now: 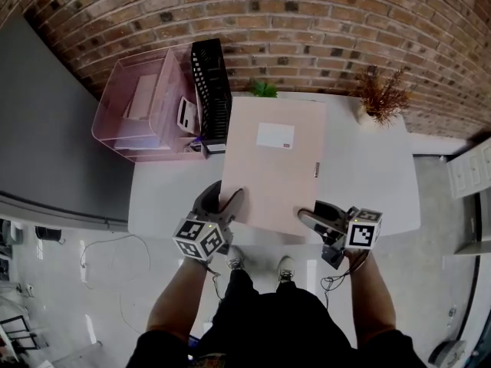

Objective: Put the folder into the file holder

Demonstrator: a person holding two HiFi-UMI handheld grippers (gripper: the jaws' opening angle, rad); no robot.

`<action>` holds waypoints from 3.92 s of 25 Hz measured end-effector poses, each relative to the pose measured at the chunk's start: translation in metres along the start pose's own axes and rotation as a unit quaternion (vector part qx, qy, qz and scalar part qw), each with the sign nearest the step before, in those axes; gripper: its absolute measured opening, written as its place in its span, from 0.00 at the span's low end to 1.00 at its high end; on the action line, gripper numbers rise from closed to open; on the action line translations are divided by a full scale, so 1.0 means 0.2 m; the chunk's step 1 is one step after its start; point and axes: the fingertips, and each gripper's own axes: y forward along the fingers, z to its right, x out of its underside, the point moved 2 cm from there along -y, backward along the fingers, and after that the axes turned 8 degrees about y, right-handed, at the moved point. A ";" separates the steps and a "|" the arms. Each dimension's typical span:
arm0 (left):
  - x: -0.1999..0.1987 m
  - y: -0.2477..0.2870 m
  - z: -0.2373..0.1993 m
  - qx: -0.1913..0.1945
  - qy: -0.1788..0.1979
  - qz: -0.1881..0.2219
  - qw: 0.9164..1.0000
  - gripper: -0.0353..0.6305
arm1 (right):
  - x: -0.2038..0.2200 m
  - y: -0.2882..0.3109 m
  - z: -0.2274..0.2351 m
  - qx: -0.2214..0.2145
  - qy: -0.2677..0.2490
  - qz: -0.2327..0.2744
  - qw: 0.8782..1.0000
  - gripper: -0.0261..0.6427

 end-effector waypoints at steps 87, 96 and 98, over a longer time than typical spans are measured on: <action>-0.04 0.02 -0.28 0.100 -0.194 -0.020 0.976 0.45 | -0.40 0.35 -0.73 0.102 -0.298 0.178 0.932 0.31; -0.07 0.07 -0.16 0.117 -0.255 0.009 0.960 0.45 | -0.41 0.23 -0.83 0.063 -0.305 0.188 0.932 0.31; -0.09 0.08 -0.12 0.128 -0.258 0.014 0.958 0.45 | -0.41 0.18 -0.83 0.056 -0.297 0.196 0.933 0.31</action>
